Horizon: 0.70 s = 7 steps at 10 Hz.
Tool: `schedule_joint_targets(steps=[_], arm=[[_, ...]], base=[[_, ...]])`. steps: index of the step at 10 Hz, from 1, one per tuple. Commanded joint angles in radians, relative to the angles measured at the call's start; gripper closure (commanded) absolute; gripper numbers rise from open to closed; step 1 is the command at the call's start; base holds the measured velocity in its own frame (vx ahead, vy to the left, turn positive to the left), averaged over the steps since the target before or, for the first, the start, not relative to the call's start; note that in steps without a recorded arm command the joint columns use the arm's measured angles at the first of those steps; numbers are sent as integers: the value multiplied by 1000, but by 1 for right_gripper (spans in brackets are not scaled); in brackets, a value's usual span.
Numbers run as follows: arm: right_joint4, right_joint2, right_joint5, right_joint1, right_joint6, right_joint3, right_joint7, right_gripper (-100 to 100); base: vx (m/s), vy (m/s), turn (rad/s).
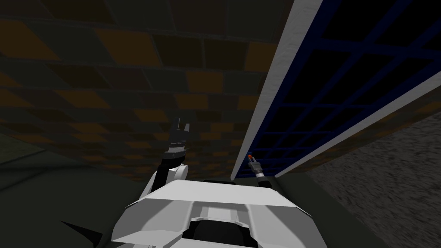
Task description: Pull the door open
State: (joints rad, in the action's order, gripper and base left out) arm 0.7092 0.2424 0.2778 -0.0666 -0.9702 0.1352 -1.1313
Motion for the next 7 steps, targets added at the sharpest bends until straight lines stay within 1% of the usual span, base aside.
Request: schedule_joint_targets(steps=[1, 2, 6, 7], arm=[[-2, -2, -6, 2, 1, -3, 32, 100], [-2, -2, -14, 2, 2, -4, 69, 100], [-2, -1, -37, 2, 5, -7, 163, 100], [-1, -1, -45, 2, 6, -8, 195, 100]], base=[[-28, -13, 42], [-32, -9, 62], [-26, -9, 63], [-29, -9, 70]])
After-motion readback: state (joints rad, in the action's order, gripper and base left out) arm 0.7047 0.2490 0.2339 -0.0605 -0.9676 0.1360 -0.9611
